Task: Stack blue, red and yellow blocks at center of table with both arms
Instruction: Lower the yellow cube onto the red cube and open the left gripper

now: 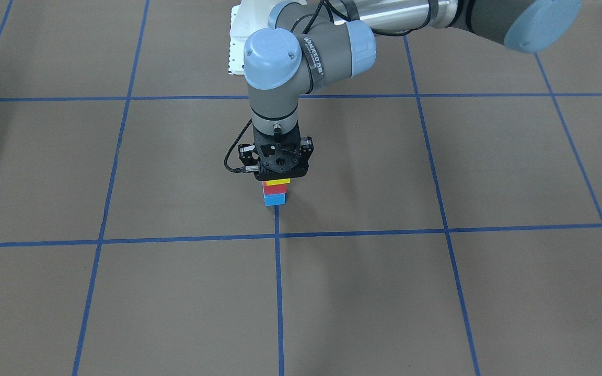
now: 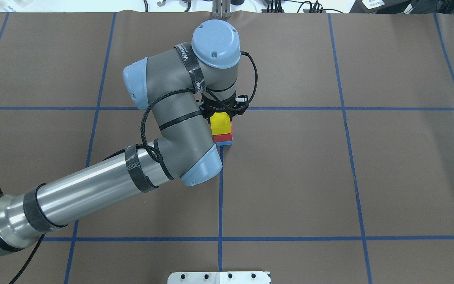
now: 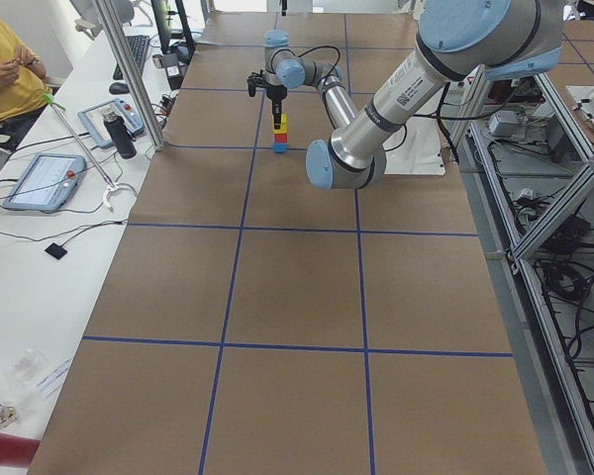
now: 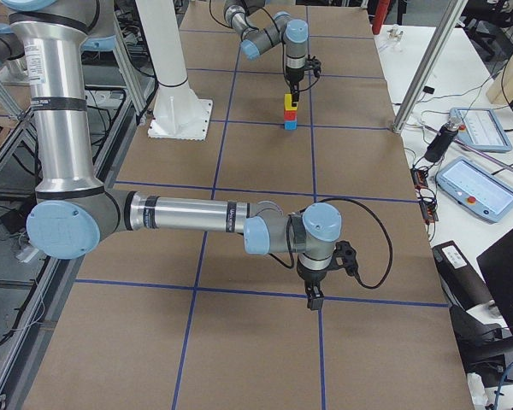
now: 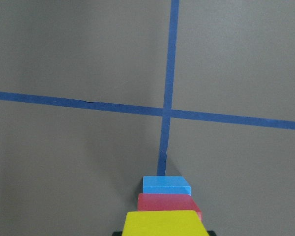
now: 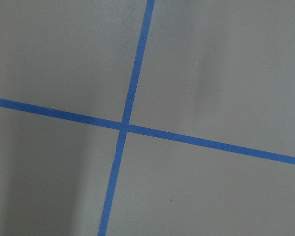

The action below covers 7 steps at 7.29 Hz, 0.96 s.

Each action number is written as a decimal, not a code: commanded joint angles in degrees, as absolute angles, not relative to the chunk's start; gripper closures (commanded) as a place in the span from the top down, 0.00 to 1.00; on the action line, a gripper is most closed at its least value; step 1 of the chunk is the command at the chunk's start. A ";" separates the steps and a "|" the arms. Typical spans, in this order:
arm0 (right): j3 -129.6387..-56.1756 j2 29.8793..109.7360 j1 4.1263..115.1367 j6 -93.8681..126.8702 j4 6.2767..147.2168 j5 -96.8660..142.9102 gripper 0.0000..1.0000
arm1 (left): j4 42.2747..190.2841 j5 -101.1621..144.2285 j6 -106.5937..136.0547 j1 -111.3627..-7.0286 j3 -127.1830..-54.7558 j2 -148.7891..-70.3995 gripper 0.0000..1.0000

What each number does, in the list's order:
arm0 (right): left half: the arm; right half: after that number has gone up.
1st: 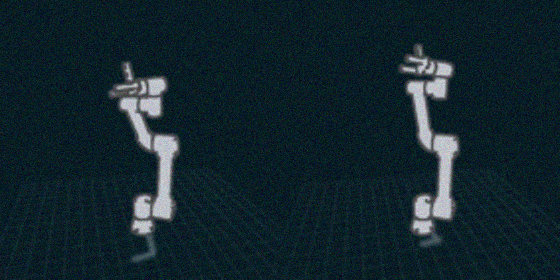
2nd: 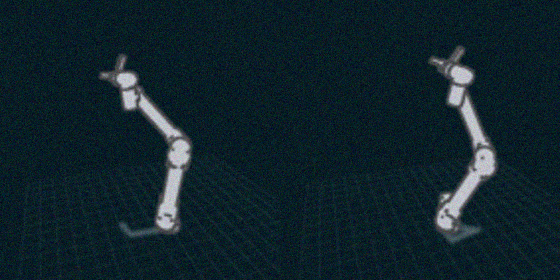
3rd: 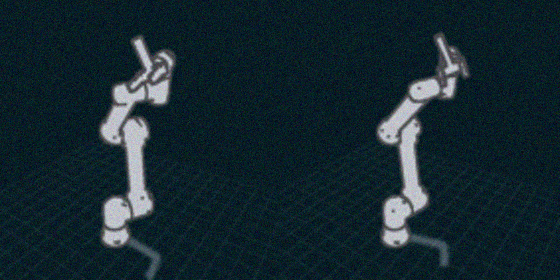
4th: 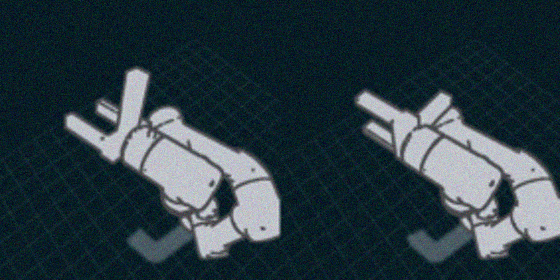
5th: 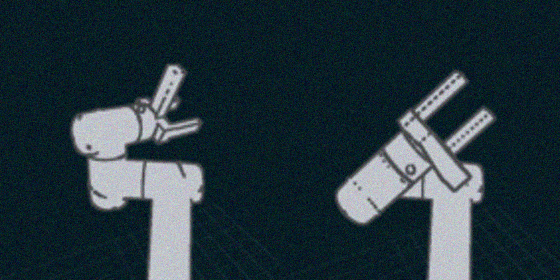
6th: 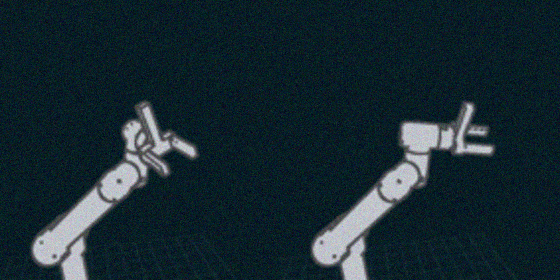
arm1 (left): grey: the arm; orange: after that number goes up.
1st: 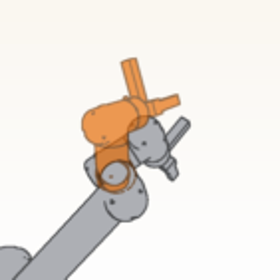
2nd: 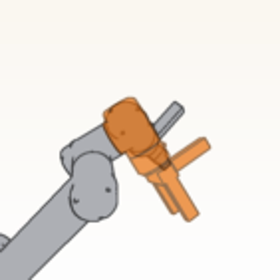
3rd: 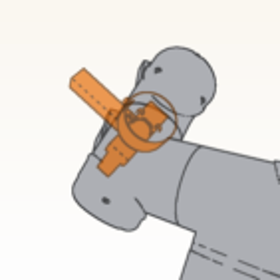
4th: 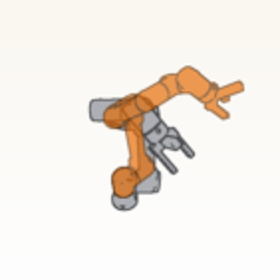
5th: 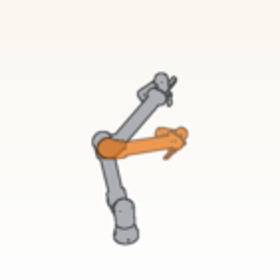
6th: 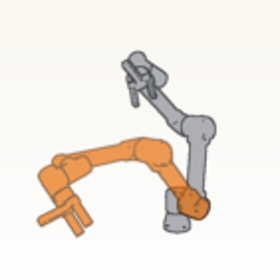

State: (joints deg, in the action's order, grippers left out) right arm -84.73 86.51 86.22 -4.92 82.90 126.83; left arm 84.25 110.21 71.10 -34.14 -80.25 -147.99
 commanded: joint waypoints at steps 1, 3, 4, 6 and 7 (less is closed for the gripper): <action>-84.73 86.57 86.22 -4.92 82.88 126.83 1.00 | 84.29 110.21 71.02 -34.10 -80.68 -148.10 0.13; -84.64 86.57 86.22 -4.92 82.88 126.83 1.00 | 84.29 110.13 71.02 -34.01 -80.60 -148.01 0.29; -84.64 86.57 86.22 -4.92 82.88 126.83 1.00 | 84.29 110.04 71.02 -33.75 -80.68 -148.01 0.33; -84.64 86.57 86.22 -4.92 82.88 126.83 1.00 | 84.37 110.04 71.10 -33.31 -80.68 -148.01 0.54; -84.64 86.57 86.22 -4.92 82.88 126.83 1.00 | 84.37 109.95 71.10 -33.22 -80.68 -148.01 0.62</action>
